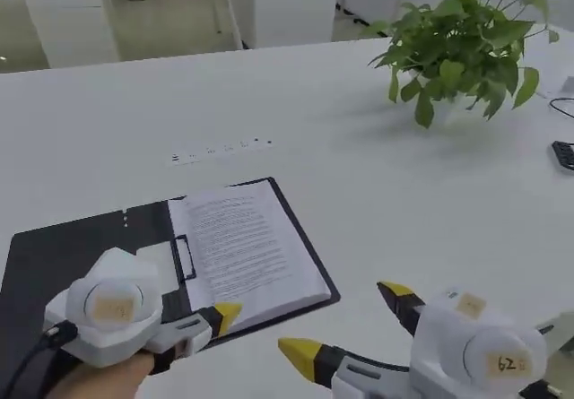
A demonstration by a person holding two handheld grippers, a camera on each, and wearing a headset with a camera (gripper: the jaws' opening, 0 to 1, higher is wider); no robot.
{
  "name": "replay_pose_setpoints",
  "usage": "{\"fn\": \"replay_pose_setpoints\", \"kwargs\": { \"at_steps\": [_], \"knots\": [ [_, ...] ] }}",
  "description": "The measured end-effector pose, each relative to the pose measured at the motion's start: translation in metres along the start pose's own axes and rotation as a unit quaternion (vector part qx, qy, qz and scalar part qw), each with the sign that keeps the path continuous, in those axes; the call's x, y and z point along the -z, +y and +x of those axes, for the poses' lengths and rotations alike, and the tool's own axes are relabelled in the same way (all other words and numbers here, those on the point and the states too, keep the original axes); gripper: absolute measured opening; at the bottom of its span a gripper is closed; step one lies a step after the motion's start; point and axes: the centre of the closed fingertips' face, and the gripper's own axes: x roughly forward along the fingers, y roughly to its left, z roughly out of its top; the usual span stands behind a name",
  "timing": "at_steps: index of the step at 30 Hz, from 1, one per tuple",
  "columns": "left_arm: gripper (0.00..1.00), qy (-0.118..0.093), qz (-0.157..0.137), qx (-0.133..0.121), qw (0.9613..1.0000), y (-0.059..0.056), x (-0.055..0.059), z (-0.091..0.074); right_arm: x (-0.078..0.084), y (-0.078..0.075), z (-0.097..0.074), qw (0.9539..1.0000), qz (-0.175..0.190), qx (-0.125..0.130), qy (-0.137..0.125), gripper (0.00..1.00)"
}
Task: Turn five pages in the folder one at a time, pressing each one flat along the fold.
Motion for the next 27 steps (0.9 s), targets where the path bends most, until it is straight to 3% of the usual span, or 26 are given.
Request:
{"fn": "replay_pose_setpoints", "kwargs": {
  "at_steps": [6, 12, 17, 27],
  "knots": [
    [0.84, 0.013, 0.02, 0.02, 0.9995, -0.013, 0.003, 0.026, -0.002, -0.002, 0.001, 1.0, 0.002, 0.009, -0.001, 0.9],
    [0.81, 0.009, 0.021, 0.037, 0.9991, -0.027, -0.001, 0.05, -0.001, -0.005, 0.002, 0.9999, 0.007, 0.015, 0.0, 0.88],
    [0.8, 0.017, 0.02, 0.044, 0.9987, -0.034, 0.003, 0.073, 0.0, -0.007, 0.002, 0.9997, 0.008, 0.021, 0.0, 0.88],
    [0.79, 0.038, 0.03, 0.052, 0.9975, -0.044, 0.014, 0.099, 0.006, -0.005, 0.003, 0.9997, 0.015, 0.02, 0.004, 0.86]
  ]
}}
